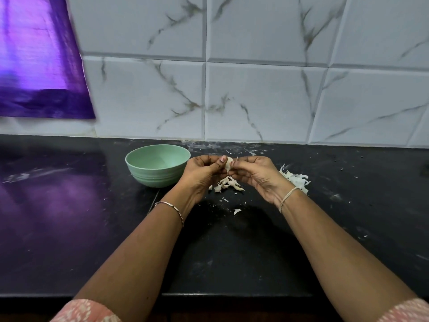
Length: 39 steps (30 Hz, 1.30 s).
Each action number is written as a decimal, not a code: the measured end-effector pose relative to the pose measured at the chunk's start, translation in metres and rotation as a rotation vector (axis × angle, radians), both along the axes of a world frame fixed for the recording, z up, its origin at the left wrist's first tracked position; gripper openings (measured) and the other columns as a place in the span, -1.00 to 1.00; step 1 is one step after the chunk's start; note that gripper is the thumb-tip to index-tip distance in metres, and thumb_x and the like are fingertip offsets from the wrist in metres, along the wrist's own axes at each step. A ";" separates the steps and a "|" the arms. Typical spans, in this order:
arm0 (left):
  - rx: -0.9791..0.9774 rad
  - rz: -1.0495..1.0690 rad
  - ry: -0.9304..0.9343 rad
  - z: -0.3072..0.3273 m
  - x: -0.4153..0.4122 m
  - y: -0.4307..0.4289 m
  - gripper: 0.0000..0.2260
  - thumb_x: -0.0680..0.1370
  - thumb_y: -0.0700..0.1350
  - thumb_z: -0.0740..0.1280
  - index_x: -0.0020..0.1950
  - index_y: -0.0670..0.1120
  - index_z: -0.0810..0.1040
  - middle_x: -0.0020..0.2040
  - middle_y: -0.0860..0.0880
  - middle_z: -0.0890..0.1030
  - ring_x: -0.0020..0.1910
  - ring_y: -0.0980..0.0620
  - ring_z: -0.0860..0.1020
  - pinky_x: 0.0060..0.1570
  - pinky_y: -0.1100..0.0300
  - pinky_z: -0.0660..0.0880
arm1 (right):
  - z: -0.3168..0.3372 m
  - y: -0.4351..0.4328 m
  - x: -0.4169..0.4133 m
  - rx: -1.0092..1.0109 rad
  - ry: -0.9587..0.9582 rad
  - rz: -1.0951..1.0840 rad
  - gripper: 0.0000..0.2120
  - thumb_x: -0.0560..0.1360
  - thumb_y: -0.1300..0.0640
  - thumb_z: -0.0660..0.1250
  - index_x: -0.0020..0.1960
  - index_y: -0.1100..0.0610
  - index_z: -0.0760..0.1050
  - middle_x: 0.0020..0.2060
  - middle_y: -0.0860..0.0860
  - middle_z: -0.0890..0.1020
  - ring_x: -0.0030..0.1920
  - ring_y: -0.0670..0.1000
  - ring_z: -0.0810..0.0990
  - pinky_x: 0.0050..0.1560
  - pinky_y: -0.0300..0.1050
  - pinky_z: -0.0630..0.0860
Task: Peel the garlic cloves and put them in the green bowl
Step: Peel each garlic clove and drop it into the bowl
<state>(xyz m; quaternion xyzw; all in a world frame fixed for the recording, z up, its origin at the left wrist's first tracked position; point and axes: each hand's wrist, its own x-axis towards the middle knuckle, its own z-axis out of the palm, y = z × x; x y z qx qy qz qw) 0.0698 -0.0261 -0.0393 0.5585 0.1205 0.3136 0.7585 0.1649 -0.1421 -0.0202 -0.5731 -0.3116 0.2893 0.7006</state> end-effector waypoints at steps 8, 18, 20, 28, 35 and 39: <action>0.161 0.050 0.062 -0.003 0.003 -0.004 -0.95 0.52 -0.31 0.38 -0.11 -0.21 0.63 -0.36 -0.05 0.67 -0.40 0.10 0.62 -0.26 0.29 0.60 | -0.004 0.004 -0.002 -0.180 -0.332 -0.134 -0.94 0.41 0.33 0.44 -0.18 0.27 0.56 -0.35 0.12 0.64 -0.37 -0.03 0.61 -0.20 -0.14 0.60; 0.128 0.011 0.064 0.000 -0.001 -0.006 -0.92 0.54 -0.32 0.35 -0.12 -0.20 0.60 -0.39 -0.02 0.65 -0.45 0.14 0.59 -0.34 0.34 0.56 | -0.005 0.006 -0.006 -0.145 -0.263 -0.161 -0.87 0.40 0.32 0.44 -0.30 0.23 0.55 -0.42 0.13 0.63 -0.44 -0.03 0.58 -0.30 -0.20 0.55; 0.118 -0.008 0.068 0.000 -0.001 -0.005 -0.92 0.55 -0.31 0.34 -0.12 -0.20 0.60 -0.39 -0.02 0.65 -0.45 0.14 0.59 -0.33 0.34 0.56 | -0.005 0.006 -0.006 -0.136 -0.207 -0.149 -0.88 0.39 0.34 0.45 -0.29 0.26 0.55 -0.46 0.10 0.63 -0.46 -0.04 0.59 -0.31 -0.21 0.57; 0.118 -0.035 0.087 0.000 -0.002 -0.006 -0.92 0.56 -0.32 0.31 -0.11 -0.22 0.58 -0.42 0.00 0.63 -0.47 0.15 0.58 -0.37 0.35 0.54 | -0.004 0.006 -0.005 -0.158 -0.073 -0.124 -0.88 0.40 0.37 0.42 -0.27 0.26 0.51 -0.48 0.10 0.61 -0.45 -0.02 0.62 -0.35 -0.23 0.62; 0.193 0.071 0.086 0.000 0.005 -0.007 -0.96 0.51 -0.24 0.42 -0.15 -0.19 0.62 -0.35 -0.07 0.63 -0.40 0.09 0.59 -0.29 0.27 0.58 | -0.006 0.008 -0.002 -0.164 -0.275 -0.234 -0.88 0.30 0.23 0.51 -0.30 0.22 0.58 -0.40 0.12 0.66 -0.38 0.03 0.62 -0.30 -0.14 0.61; 0.218 0.046 0.093 0.001 0.003 -0.007 -0.99 0.50 -0.24 0.43 -0.12 -0.17 0.62 -0.32 -0.07 0.64 -0.36 0.06 0.61 -0.25 0.24 0.60 | -0.006 0.007 0.001 -0.199 -0.484 -0.332 -0.77 0.07 0.01 0.46 -0.32 0.11 0.62 -0.38 0.05 0.68 -0.29 0.03 0.67 -0.15 0.04 0.65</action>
